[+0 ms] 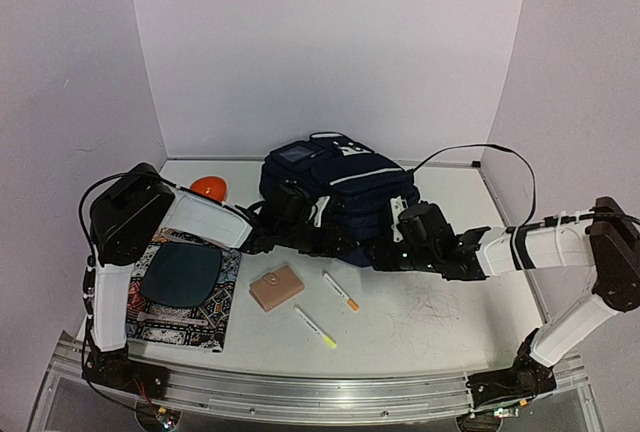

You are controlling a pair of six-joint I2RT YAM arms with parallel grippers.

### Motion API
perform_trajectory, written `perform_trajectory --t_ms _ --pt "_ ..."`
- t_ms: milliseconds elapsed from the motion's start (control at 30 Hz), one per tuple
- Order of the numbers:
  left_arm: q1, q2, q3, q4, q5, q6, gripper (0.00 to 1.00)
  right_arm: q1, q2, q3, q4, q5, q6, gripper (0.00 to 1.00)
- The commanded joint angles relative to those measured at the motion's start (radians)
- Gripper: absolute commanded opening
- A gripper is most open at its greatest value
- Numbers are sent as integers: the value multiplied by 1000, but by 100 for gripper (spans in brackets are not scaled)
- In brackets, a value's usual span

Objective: Pack the student bag
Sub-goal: Zip the student bag into the largest pocket of the bag.

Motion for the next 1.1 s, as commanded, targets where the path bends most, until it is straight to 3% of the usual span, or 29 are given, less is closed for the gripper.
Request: perform_trajectory --t_ms 0,100,200,333,733,1067 --pt "-16 41 58 30 58 4 44 -5 -27 -10 29 2 8 42" --pt "-22 28 45 32 42 -11 36 -9 -43 -21 31 26 18 43" --pt "-20 5 21 32 8 -30 35 -35 -68 -25 32 10 19 45" --pt "-26 -1 14 38 1 -43 38 -70 -101 -32 32 -6 14 47" --pt "-52 -8 -39 67 -110 147 47 -90 -118 -51 52 -28 9 48" --pt "-96 24 -18 124 -207 155 48 -92 -108 -54 68 -31 17 49"
